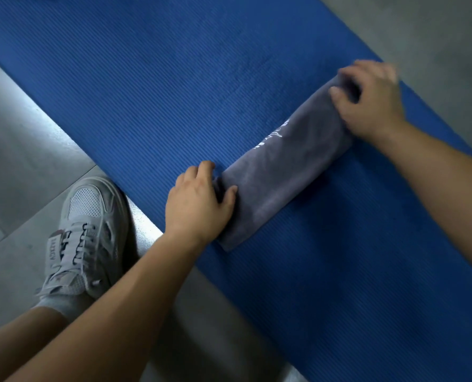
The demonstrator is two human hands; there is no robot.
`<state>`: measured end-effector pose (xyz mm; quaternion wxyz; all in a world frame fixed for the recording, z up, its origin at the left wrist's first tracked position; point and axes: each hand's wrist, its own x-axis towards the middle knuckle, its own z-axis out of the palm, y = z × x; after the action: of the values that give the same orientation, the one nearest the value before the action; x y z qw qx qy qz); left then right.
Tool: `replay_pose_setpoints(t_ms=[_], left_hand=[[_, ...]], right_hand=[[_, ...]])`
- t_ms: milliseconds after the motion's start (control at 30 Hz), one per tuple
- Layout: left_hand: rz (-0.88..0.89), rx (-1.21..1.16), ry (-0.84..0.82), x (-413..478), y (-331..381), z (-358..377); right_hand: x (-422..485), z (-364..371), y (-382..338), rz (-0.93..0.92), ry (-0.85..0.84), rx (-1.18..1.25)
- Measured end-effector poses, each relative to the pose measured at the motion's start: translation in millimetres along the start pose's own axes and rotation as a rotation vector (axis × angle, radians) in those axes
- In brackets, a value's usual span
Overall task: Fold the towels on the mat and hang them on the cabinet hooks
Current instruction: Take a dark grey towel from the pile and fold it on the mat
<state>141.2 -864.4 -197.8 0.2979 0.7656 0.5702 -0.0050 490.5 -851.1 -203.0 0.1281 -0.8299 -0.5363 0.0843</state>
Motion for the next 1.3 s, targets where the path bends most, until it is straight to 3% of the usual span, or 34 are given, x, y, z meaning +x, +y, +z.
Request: replay_pose_setpoints(t_ms=[67, 167, 333, 467, 567, 667, 733, 900, 1067, 1300], left_hand=[[0.0, 0.05, -0.076, 3.8, -1.5, 2.5], [0.017, 0.124, -0.113, 0.6, -5.3, 6.8], [-0.08, 0.147, -0.104, -2.3, -12.0, 13.4], [-0.118, 0.228, 0.035, -10.8, -10.4, 16.3], [0.044, 0.244, 0.157, -19.1, 4.0, 20.3], [0.342, 0.269, 0.074, -18.1, 15.0, 37.4], [0.415, 0.328, -0.005, -18.8, 11.0, 50.2], [0.352, 0.4, -0.016, -25.7, 6.5, 61.9], [0.259, 0.415, -0.028, -28.0, 11.9, 61.9], [0.141, 0.385, -0.029, -53.9, 5.7, 65.8]], right_hand=[[3.7, 15.1, -18.7, -0.149, -0.15, -0.058], [5.9, 33.5, -23.0, -0.196, -0.297, -0.222], [19.6, 24.7, -6.7, -0.232, -0.222, -0.35], [15.1, 24.8, -16.7, -0.173, -0.23, -0.3], [-14.1, 35.2, -36.6, -0.3, -0.165, -0.244], [-56.1, 52.6, -50.5, -0.388, -0.192, -0.23], [-72.0, 58.9, -39.8, -0.349, -0.234, -0.272], [-67.8, 58.9, -30.9, -0.38, -0.277, -0.301], [-55.5, 47.0, -7.8, -0.12, -0.216, -0.329], [-46.0, 43.7, -0.1, -0.145, -0.284, -0.22]])
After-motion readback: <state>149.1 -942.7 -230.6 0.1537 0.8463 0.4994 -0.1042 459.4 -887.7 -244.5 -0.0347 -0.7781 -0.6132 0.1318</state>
